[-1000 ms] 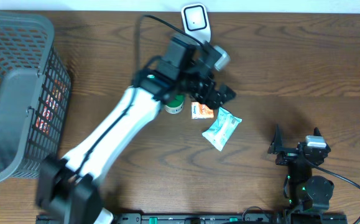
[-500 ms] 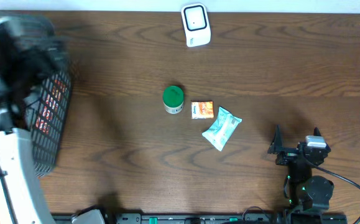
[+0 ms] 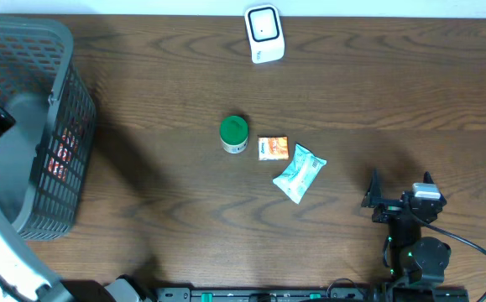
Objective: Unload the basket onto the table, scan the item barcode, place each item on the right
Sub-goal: 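Reach the left gripper into the basket and grasp the chocolate bar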
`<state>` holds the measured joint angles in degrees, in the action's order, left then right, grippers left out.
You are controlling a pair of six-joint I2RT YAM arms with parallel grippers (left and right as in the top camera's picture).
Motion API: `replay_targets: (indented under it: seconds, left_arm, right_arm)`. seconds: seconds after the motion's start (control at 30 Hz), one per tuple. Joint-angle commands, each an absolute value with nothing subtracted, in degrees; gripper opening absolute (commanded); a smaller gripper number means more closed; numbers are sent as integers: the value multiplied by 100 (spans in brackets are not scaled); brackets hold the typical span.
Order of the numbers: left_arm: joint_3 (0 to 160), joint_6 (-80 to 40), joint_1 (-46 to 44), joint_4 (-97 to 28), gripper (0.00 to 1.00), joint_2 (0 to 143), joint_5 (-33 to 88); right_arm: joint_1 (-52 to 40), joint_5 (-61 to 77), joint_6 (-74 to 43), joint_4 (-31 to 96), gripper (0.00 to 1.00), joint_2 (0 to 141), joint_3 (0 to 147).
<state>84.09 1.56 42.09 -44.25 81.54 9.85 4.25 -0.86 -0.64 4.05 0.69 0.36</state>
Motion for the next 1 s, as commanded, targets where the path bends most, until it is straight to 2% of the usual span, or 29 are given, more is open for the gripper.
replay_targets:
  seconds: [0.0, 0.53, 0.97]
  left_arm:
    - [8462, 1251, 4049, -4545, 98, 8538, 336]
    - [8462, 2613, 3601, -5238, 98, 10068, 333]
    - [8462, 3037, 3590, -5006, 98, 11008, 314]
  right_arm:
    - [403, -99, -80, 427, 99, 32, 32]
    - [403, -99, -80, 427, 99, 32, 32]
    - [403, -99, -80, 427, 99, 32, 32]
